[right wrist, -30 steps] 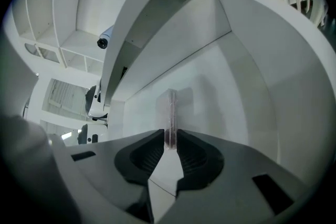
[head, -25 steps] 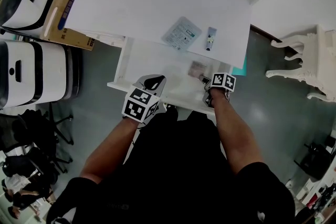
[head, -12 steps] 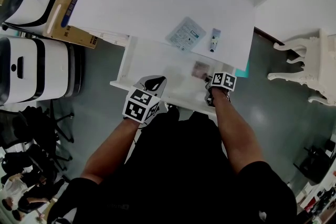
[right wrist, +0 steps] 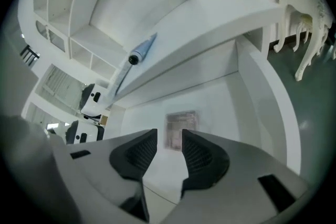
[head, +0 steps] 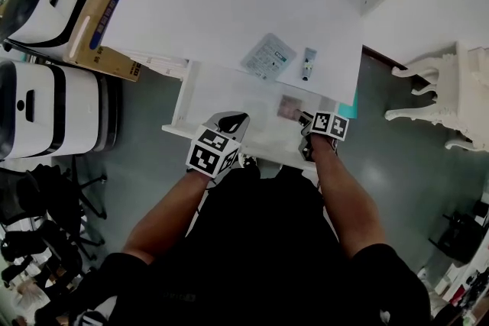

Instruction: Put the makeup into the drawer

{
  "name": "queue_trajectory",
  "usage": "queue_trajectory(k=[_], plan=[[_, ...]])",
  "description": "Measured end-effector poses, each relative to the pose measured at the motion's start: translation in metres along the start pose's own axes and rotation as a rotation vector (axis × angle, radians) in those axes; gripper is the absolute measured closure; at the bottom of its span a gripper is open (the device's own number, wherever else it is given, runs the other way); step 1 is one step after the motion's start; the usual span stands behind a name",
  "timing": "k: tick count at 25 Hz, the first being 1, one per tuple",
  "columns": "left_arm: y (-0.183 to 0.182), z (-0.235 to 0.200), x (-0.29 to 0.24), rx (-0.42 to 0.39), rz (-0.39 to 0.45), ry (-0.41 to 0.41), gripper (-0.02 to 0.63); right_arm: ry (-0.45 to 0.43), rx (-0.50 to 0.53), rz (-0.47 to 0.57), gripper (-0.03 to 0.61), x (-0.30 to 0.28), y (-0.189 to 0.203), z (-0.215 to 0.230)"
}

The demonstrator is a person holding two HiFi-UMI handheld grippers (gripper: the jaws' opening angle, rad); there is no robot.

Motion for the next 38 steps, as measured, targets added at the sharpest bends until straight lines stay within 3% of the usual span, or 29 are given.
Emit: queue_trajectory(k=[4,8,13,23,30,38], plan=[[-0.003,0.006,-0.005,0.003,0.011,0.035,0.603,-0.088,-0.002,0.144,0.425,0.032,-0.018,-0.026],[-0.008,0.015,-0.006,-0.009,0.027,0.07,0.603,-0.194,0.033,0.271,0.508,0.07,-0.037,-0.061],[-0.019,0.028,0.003,-0.03,0.073,0.106,0.603,-0.286,0.172,0.392,0.537,0.12,-0.054,-0.104],[-0.021,0.039,0.016,-0.079,0.074,0.151,0.603,-0.138,0.568,0.433,0.549,0.169,-0.05,-0.14],[-0.026,0.039,0.017,-0.085,0.082,0.155,0.603,-0.081,0.58,0.41,0.548,0.169,-0.042,-0.141],[-0.028,0.042,0.013,-0.093,0.08,0.152,0.603,-0.076,0.568,0.4,0.548,0.173,-0.04,-0.137]])
Point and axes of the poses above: the fingertips, and each gripper's own axes: x backward along the fingers, z to its right, y out of its underside, the point moved 6 cm from there along x, backward along the fingers, and after that the axes turned 15 degrees about x, right-handed, at the moved point
